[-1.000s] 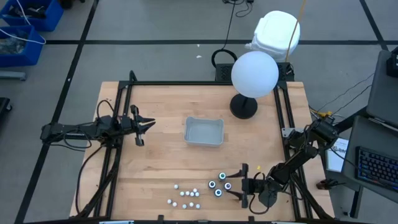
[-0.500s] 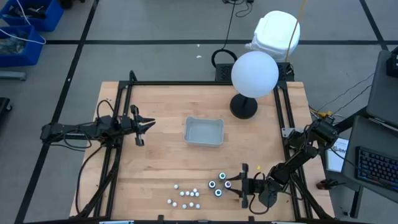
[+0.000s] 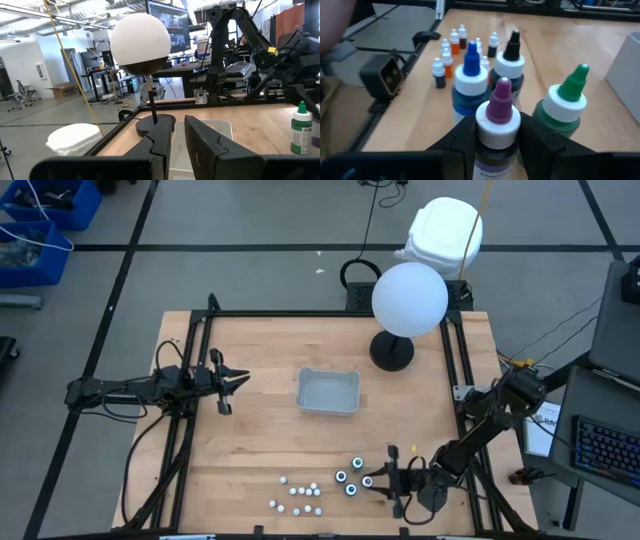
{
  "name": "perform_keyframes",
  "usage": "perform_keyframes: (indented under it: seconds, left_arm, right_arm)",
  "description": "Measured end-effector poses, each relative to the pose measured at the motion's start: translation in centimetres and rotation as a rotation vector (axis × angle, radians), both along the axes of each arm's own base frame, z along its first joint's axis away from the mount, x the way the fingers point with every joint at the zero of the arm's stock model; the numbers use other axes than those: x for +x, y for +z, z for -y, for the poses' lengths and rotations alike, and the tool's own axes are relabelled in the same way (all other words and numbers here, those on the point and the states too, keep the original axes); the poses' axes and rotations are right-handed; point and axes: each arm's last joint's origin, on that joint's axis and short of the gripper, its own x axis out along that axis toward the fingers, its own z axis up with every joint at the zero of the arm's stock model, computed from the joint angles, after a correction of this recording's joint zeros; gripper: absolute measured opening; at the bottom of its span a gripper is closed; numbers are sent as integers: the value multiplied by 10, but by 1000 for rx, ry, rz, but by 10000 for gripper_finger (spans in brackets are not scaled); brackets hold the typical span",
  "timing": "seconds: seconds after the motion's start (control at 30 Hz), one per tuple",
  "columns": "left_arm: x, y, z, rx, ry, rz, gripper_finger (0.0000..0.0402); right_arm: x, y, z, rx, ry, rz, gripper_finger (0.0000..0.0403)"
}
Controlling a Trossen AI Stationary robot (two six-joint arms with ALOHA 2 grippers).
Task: Pick & Place food coloring
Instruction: Put the large purple food coloring bottle into the gray bin
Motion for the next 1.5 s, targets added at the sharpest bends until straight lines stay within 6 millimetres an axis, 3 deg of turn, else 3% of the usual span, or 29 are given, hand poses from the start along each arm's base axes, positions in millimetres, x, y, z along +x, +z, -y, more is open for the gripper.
perform_keyframes:
  seconds: [0.47,0.6,0.87,1.03,1.27,1.5]
  left_arm:
    - [0,-1,0,-49,-7,3,63]
    - [0,-2,0,-50,-7,-11,63]
    - [0,-2,0,-48,-7,-14,63]
    - [0,-3,0,-57,-8,-22,63]
    - [1,-5,0,-76,-10,-37,63]
    - [1,-5,0,-80,-10,-37,63]
  right_arm:
    - [-9,20,-2,-42,73,29,108]
    - [-16,38,-3,-31,105,74,121]
    - [-27,75,6,-64,145,165,106]
    - [-22,98,24,-91,109,228,106]
    - [-10,128,64,-140,-14,311,106]
    - [17,136,106,-145,-5,350,106]
